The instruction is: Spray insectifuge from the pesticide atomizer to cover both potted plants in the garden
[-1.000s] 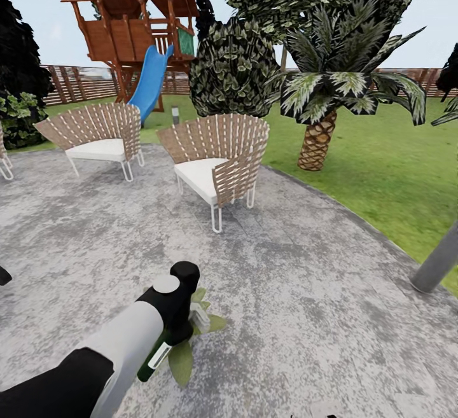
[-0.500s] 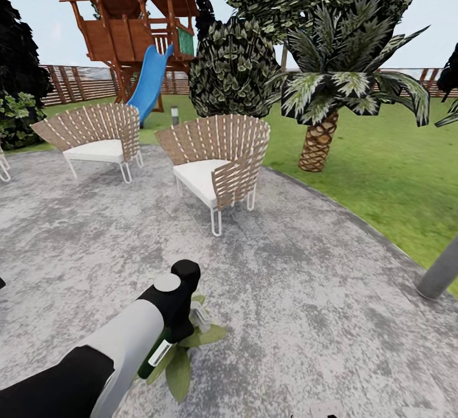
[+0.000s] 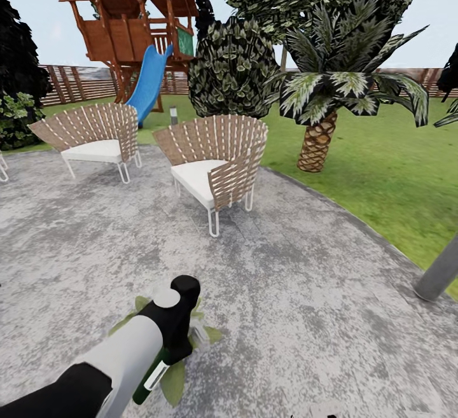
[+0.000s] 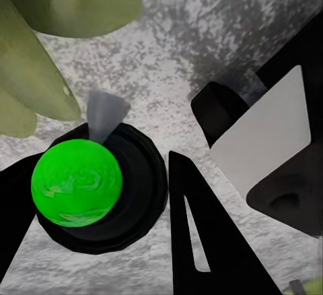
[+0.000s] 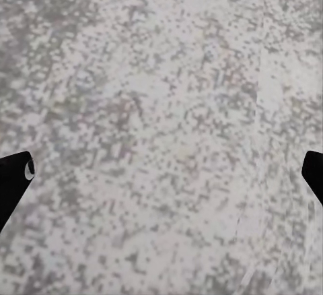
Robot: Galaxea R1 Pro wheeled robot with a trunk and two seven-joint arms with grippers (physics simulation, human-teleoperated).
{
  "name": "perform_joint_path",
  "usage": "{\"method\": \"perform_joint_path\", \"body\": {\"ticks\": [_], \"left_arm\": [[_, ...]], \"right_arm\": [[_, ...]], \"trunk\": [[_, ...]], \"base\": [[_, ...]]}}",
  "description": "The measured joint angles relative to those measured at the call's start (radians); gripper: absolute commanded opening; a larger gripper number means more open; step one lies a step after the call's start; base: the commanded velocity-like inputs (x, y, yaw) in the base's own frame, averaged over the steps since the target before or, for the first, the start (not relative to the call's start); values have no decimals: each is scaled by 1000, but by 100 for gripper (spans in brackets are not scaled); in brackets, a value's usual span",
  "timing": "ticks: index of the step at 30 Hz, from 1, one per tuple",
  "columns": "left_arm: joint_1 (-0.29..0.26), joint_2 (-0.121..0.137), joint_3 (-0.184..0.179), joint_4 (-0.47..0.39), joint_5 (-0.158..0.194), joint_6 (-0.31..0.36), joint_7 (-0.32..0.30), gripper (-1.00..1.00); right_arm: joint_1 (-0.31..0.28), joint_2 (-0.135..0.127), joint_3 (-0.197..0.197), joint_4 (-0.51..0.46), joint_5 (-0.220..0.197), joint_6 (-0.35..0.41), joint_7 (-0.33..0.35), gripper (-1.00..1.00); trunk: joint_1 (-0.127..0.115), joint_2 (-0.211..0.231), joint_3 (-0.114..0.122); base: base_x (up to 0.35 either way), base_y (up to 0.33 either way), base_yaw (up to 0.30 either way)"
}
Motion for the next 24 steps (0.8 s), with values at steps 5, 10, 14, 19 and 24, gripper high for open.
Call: {"method": "perform_joint_path", "body": {"ticks": [5,10,14,19,24], "left_arm": [[-14,0,-2,-15,10,7,0,-100],[-27,0,8,-4,14,9,0,-100],[-19,4,10,0,15,12,0,-100],[-4,7,8,-9,9,15,0,-100],[-9,32,7,-17,-2,17,0,-100]], "right_arm": [[0,0,0,0,0,0,0,100],[0,0,0,0,0,0,0,100],[1,0,1,0,0,1,0,100],[0,0,0,0,0,0,0,100],[0,0,0,0,0,1,0,100]], "trunk": [[0,0,0],[0,0,0],[0,0,0],[0,0,0],[0,0,0]], "base": [[0,0,0],[0,0,0],[0,0,0],[0,0,0],[0,0,0]]}}
